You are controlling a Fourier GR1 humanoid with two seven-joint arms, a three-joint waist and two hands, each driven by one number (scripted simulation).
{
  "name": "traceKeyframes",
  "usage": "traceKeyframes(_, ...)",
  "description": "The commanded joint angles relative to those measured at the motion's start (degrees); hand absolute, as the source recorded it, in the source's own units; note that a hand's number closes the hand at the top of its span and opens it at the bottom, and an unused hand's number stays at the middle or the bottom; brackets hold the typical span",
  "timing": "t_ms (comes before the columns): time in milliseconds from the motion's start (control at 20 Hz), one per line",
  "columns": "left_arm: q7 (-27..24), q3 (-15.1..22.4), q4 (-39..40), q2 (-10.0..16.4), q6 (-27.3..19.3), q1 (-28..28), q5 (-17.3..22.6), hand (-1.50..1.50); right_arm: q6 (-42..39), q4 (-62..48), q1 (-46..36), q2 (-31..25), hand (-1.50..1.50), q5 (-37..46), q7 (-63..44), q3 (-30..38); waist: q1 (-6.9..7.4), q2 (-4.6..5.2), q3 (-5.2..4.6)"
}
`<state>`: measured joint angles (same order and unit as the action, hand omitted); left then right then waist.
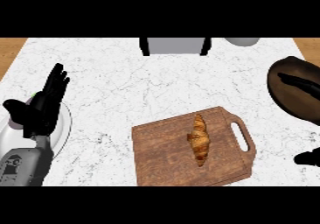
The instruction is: Pick the croissant from the cutting board and place it in the pan
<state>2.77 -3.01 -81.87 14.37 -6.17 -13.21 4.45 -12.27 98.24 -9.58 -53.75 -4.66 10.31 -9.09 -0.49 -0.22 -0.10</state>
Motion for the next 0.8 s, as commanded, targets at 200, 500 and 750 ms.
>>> traceKeyframes(200, 0.5, 1.1, -1.3, -1.7, -0.8, -0.3, -1.8, 0.00, -2.3, 9.1, -12.0, 3.7, -1.50, 5.0, -20.2, -2.8, 0.99, 0.20, 0.05)
traceKeyframes(500, 1.2, -0.7, -0.2, -0.9, 1.3, -0.9, -0.8, 0.00, -9.3, 8.5, -16.6, 10.9, -1.50, 2.8, -25.6, -4.8, 0.77, 0.26, 0.06)
traceKeyframes(750, 3.9, 0.8, -4.5, -2.1, -0.3, -0.3, -2.6, 0.00, -11.3, 13.2, -17.0, 16.6, -1.50, 1.9, -30.3, -6.4, 0.71, 0.11, 0.08)
